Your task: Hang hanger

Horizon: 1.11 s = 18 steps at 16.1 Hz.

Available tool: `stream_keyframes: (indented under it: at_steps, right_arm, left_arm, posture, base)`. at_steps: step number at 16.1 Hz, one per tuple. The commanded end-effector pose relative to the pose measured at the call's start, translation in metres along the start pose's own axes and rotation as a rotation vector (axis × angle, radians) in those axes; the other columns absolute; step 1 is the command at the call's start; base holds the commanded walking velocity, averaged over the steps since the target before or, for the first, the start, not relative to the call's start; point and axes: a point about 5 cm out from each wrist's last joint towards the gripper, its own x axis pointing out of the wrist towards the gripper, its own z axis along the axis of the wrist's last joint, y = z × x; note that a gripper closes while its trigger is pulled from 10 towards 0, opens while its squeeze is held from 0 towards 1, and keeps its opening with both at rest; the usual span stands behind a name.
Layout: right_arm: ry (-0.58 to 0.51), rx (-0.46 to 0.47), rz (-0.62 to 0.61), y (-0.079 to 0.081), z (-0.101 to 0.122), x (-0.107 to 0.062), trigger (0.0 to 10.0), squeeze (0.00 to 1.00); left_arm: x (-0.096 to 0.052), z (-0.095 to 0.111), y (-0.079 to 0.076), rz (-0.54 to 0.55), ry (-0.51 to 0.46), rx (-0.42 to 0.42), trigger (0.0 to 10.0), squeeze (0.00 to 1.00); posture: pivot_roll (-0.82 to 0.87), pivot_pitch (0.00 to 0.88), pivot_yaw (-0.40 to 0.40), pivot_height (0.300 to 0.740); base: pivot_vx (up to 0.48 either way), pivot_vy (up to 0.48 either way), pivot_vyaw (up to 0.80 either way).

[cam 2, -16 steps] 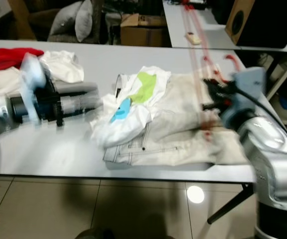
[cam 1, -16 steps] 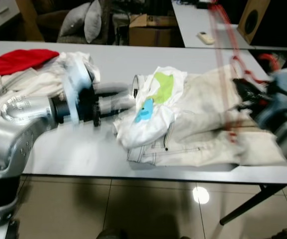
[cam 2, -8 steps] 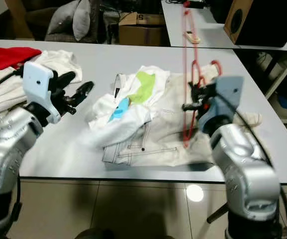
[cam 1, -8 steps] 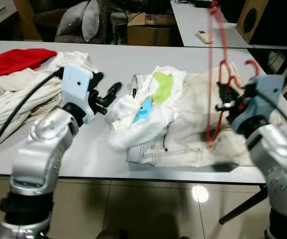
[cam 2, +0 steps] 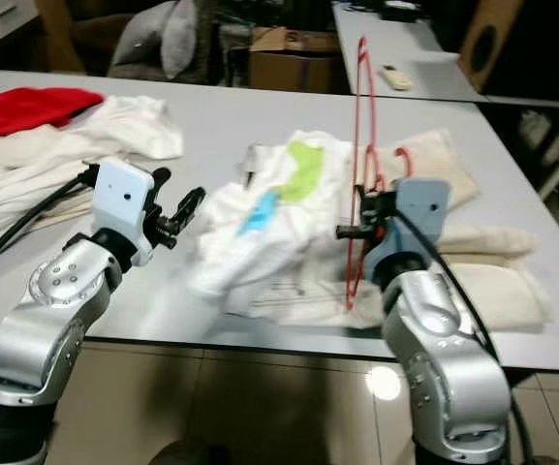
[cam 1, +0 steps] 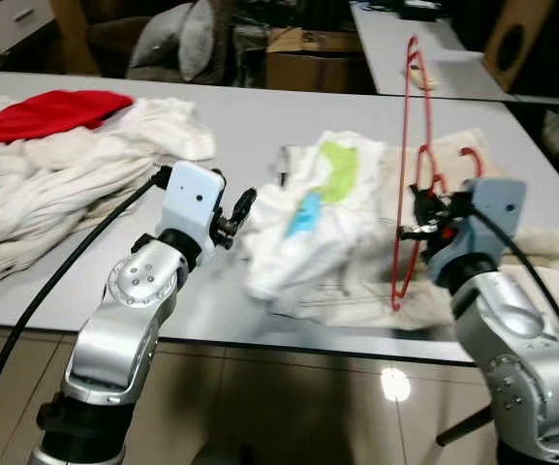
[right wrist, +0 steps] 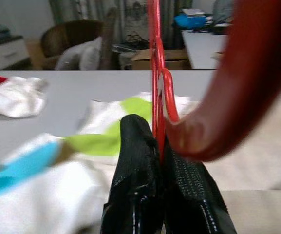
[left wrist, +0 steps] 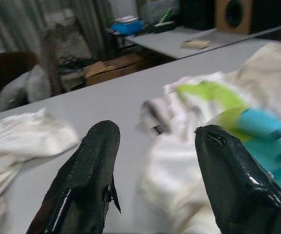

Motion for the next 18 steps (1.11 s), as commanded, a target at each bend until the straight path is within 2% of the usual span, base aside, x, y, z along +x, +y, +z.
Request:
stream_keyframes:
  at_steps: [1, 8, 13, 14, 18]
  right_arm:
    - [-0.036, 0.001, -0.012, -0.0003, 0.0052, -0.0028, 10.0, 0.0]
    - [-0.056, 0.015, -0.018, 0.0039, 0.0061, -0.0015, 10.0, 0.0]
    - [-0.046, 0.017, -0.043, 0.002, 0.0039, -0.0017, 10.0, 0.0]
    - [-0.04, 0.008, -0.044, 0.0028, 0.0032, -0.0018, 10.0, 0.0]
    - [-0.039, -0.036, -0.037, 0.0006, 0.0051, -0.0026, 10.0, 0.0]
  left_arm:
    - [-0.001, 0.0022, -0.0029, 0.002, -0.011, 0.004, 10.0, 0.0]
    - [0.0034, 0.0038, 0.0014, 0.013, -0.017, 0.032, 10.0, 0.0]
    - [0.0026, 0.0052, 0.0008, 0.017, -0.023, 0.006, 10.0, 0.0]
    - [0.0026, 0.0071, 0.0037, 0.028, -0.027, -0.017, 10.0, 0.0]
    - [0.0019, 0.0052, 0.0048, 0.043, -0.024, -0.017, 10.0, 0.0]
  posture:
    - [0.04, 0.011, 0.016, 0.74]
    - [0.04, 0.0, 0.025, 0.74]
    - [0.04, 0.001, 0.016, 0.74]
    - [0.04, 0.002, 0.016, 0.74]
    - [0.02, 0.003, 0.001, 0.74]
  base:
    - [0.0, 0.322, 0.0]
    - [0.0, 0.327, 0.0]
    - [0.0, 0.324, 0.0]
    - [0.0, 0.322, 0.0]
    - [0.0, 0.325, 0.0]
